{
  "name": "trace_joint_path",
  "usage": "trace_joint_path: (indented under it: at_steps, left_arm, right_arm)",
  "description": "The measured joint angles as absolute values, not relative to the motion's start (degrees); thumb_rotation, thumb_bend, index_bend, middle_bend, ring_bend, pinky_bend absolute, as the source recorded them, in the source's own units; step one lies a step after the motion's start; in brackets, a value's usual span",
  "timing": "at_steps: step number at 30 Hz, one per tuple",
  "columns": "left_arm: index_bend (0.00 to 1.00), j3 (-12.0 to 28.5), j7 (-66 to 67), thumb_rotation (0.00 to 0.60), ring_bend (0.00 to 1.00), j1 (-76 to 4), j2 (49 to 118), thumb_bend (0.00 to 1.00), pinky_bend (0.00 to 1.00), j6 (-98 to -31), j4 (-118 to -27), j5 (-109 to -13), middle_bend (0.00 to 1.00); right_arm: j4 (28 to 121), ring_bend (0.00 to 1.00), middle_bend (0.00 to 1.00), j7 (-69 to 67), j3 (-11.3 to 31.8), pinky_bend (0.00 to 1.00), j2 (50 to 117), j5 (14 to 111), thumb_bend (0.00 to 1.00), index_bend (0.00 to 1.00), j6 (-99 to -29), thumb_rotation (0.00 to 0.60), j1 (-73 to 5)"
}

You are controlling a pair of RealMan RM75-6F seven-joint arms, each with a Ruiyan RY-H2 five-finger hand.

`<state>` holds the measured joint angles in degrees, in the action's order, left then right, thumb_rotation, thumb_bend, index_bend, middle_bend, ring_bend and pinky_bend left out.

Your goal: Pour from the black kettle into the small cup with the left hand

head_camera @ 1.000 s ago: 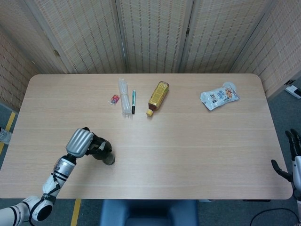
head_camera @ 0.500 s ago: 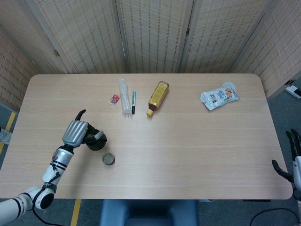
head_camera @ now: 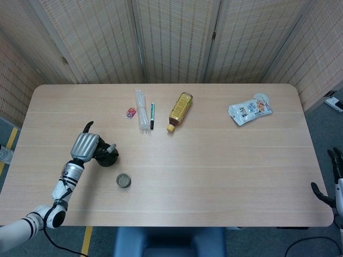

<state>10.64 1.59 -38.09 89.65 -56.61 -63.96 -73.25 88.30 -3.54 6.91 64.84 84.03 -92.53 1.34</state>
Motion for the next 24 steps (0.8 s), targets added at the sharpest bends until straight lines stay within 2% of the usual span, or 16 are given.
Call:
trace_joint_path:
  at_steps: [12, 20, 24]
  left_arm:
    - [1.0, 9.4, 0.96, 0.0, 0.87, -39.21, 93.16, 0.23, 0.0, -54.94, -56.54, -74.12, 1.0]
    - [0.96, 8.26, -0.95, 0.0, 0.81, -39.07, 94.06, 0.23, 0.0, -55.02, -54.75, -75.72, 1.0]
    - [0.93, 7.78, -1.13, 0.0, 0.78, -38.97, 94.04, 0.23, 0.0, -54.92, -54.83, -76.18, 0.96]
  right_arm:
    - [88.85, 0.21, 0.09, -2.73, 7.02, 0.01, 64.92, 84.12, 0.29, 0.0, -92.21, 0.6, 0.95]
    - [89.54, 0.21, 0.09, -2.0, 7.02, 0.01, 64.72, 84.31, 0.29, 0.0, -92.53, 0.6, 1.0]
    - [89.83, 0.2, 0.09, -1.84, 6.98, 0.01, 64.68, 84.48, 0.29, 0.0, -92.7, 0.6, 1.05]
